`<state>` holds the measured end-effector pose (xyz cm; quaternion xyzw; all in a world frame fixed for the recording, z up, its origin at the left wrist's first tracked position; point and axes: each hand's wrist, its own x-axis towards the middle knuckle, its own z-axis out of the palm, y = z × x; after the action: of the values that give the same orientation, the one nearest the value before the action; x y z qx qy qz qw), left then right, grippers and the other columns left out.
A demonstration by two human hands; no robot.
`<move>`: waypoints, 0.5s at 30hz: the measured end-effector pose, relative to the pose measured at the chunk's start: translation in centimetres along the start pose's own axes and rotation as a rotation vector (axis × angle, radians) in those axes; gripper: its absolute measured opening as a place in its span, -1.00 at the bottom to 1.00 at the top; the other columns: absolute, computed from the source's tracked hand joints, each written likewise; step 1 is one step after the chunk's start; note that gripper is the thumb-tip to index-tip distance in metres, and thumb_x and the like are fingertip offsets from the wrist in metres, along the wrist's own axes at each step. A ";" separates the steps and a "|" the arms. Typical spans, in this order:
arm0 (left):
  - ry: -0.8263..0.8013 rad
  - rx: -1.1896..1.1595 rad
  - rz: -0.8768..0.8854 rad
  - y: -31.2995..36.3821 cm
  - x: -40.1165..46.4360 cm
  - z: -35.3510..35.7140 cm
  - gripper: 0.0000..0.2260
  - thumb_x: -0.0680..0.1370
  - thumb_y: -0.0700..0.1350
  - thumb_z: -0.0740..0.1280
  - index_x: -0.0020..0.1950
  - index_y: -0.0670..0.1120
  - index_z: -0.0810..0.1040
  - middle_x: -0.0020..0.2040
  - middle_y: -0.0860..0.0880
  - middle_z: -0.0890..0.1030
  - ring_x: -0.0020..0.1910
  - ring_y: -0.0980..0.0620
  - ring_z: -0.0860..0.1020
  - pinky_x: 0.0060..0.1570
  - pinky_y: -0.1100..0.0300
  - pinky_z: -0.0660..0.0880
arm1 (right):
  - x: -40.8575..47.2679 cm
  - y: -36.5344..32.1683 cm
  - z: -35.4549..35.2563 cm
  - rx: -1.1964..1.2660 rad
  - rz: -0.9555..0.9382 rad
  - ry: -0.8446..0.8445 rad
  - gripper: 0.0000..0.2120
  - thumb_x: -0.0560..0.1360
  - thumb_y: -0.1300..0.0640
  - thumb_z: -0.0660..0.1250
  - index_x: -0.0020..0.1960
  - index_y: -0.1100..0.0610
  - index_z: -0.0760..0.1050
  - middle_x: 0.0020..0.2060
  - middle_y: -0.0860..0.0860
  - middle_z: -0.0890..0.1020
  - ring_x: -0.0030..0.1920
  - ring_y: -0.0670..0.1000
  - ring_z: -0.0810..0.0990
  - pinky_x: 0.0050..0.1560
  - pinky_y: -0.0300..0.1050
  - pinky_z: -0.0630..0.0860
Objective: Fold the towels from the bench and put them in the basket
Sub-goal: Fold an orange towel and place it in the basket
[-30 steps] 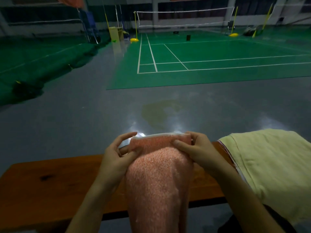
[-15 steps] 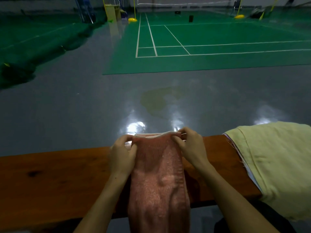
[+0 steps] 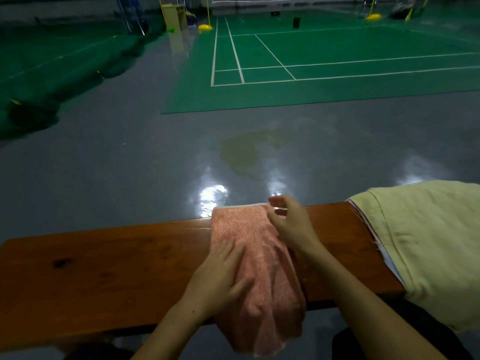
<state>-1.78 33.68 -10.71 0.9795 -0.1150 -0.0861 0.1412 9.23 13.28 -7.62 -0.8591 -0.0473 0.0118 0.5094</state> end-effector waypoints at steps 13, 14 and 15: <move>0.099 0.167 -0.064 -2.8 2.2 1.7 -0.34 0.68 0.38 -0.22 0.66 0.12 -0.37 0.66 -0.04 -0.39 0.64 -0.01 -0.40 0.62 -0.04 -0.32 | -11.0 1.7 0.5 -0.716 0.059 -0.200 -0.54 0.54 -0.43 0.23 0.18 -0.08 0.42 0.11 -0.07 0.42 0.10 -0.02 0.39 0.12 -0.10 0.47; 0.112 0.181 -0.072 -2.9 2.3 1.7 -0.34 0.68 0.38 -0.20 0.67 0.11 -0.33 0.67 -0.05 -0.34 0.65 -0.02 -0.36 0.60 -0.01 -0.34 | -10.7 1.9 0.3 -0.720 0.077 -0.224 -0.57 0.51 -0.44 0.26 0.08 -0.10 0.43 0.07 -0.08 0.42 0.08 -0.02 0.40 0.11 -0.09 0.47; 0.123 0.197 -0.072 -2.9 2.4 1.7 -0.33 0.68 0.38 -0.20 0.69 0.10 -0.28 0.68 -0.05 -0.28 0.67 -0.04 -0.32 0.59 0.00 -0.34 | -10.4 2.2 0.2 -0.700 0.076 -0.229 -0.60 0.51 -0.43 0.28 0.00 -0.10 0.43 0.04 -0.09 0.43 0.07 -0.02 0.42 0.12 -0.05 0.51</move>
<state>0.78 35.34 -13.49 0.9956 -0.0790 -0.0190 0.0478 -0.99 11.44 -9.93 -0.9757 -0.0730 0.1098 0.1753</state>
